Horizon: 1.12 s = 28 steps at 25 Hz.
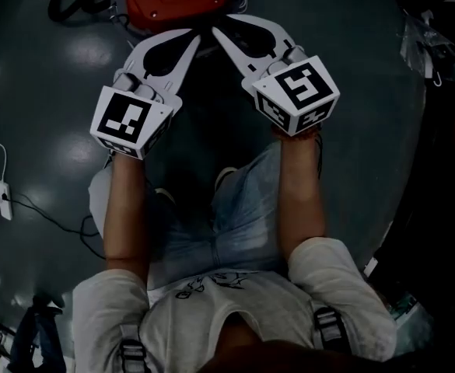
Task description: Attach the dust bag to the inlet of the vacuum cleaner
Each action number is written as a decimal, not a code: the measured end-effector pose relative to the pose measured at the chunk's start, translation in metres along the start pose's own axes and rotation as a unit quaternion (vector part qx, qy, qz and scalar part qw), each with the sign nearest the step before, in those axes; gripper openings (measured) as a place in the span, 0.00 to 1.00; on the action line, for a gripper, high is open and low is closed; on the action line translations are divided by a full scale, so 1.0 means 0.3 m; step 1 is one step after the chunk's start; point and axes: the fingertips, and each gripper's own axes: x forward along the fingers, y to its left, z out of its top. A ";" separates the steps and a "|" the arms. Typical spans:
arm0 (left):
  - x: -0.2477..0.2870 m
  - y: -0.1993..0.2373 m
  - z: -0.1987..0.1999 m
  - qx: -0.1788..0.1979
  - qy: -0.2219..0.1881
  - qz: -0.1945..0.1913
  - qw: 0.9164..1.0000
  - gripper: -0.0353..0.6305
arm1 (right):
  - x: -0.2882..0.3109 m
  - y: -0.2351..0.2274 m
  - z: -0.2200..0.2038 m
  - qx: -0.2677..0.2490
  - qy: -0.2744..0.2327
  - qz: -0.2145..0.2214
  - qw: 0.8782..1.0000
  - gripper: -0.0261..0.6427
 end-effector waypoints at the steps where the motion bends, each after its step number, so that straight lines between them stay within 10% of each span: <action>1: 0.000 0.003 -0.008 -0.007 -0.003 0.014 1.000 0.06 | 0.015 0.005 -0.011 0.023 -0.016 -0.007 1.000 0.14; 11: -0.011 0.031 -0.104 -0.065 0.001 0.063 0.996 0.06 | 0.074 0.046 -0.068 0.063 -0.055 -0.052 0.995 0.06; 28: -0.028 0.053 -0.111 -0.043 0.012 0.083 0.995 0.06 | 0.062 0.053 -0.065 0.063 -0.063 -0.047 0.995 0.06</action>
